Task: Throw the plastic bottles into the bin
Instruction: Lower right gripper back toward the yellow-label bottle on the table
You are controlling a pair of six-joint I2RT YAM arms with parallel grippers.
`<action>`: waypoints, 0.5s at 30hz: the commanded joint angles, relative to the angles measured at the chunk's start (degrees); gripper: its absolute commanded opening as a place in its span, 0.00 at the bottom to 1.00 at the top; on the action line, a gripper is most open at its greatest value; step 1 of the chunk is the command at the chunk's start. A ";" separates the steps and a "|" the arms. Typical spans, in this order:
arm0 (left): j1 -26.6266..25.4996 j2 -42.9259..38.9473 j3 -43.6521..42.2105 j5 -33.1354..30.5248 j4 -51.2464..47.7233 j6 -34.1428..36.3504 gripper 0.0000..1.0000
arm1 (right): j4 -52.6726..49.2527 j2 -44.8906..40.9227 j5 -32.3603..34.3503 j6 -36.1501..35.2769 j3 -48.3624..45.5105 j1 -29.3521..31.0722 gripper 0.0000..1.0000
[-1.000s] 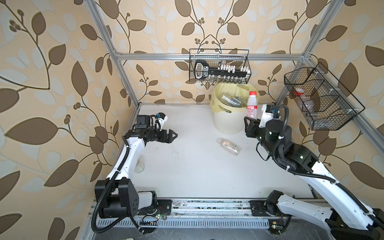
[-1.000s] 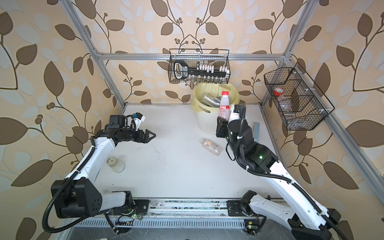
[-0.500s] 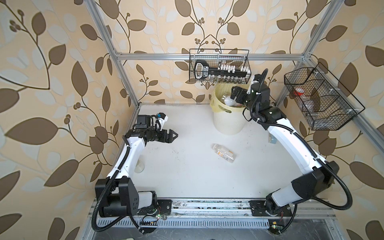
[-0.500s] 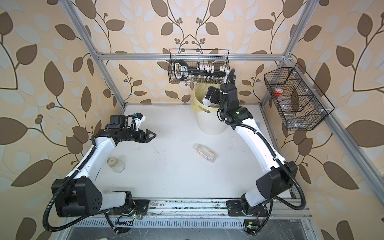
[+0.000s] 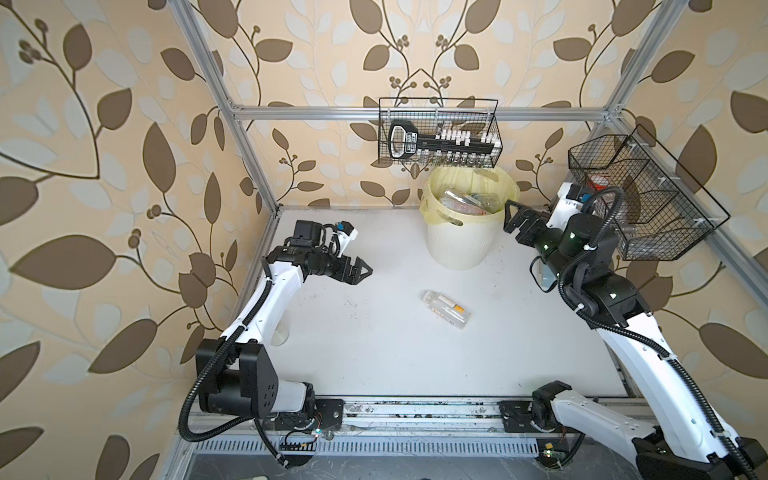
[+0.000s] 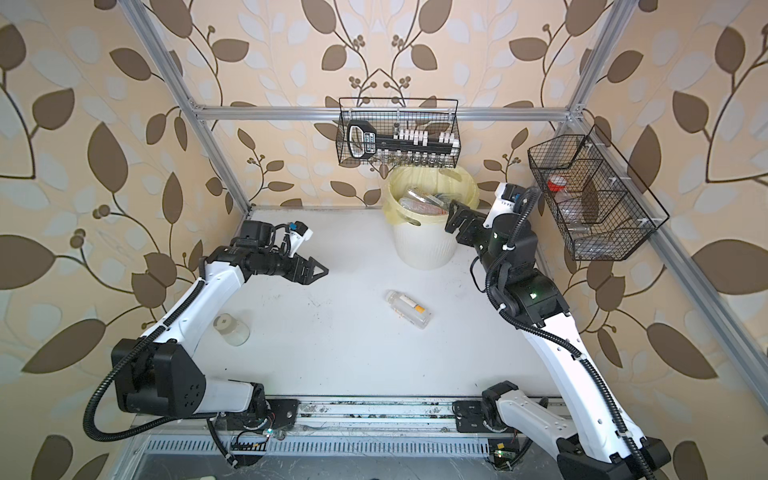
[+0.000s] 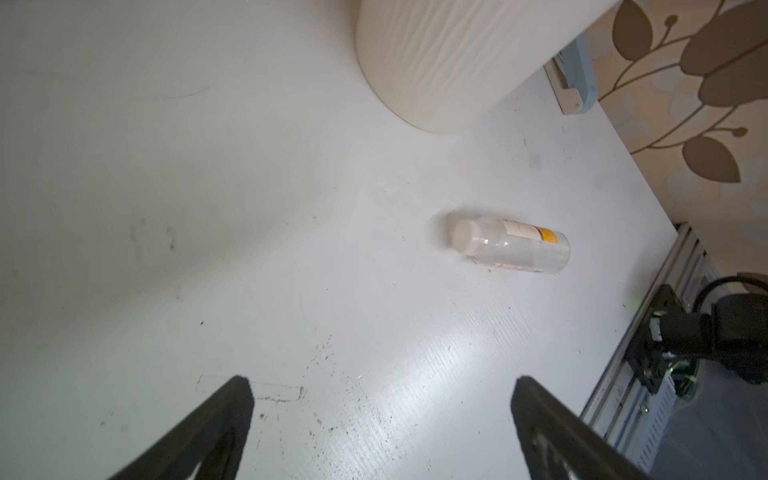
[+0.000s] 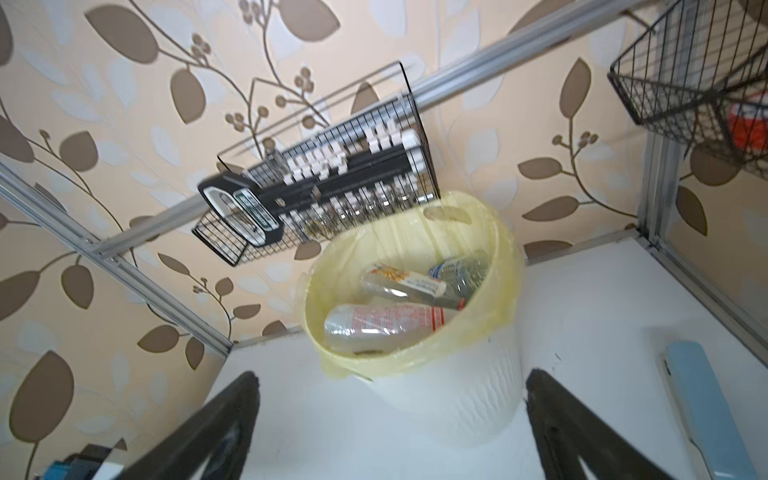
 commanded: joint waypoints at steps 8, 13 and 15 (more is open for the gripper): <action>-11.94 5.93 8.38 -4.27 -2.90 2.16 0.99 | -4.88 -9.12 -6.76 0.94 -18.47 -1.03 1.00; -12.71 8.00 10.20 -3.10 -2.20 0.46 0.99 | -5.44 -6.53 -8.85 -2.66 -22.94 -0.36 1.00; -12.88 8.48 10.42 -2.92 -1.93 0.12 0.99 | -4.71 -5.13 -8.91 -3.65 -24.54 0.62 1.00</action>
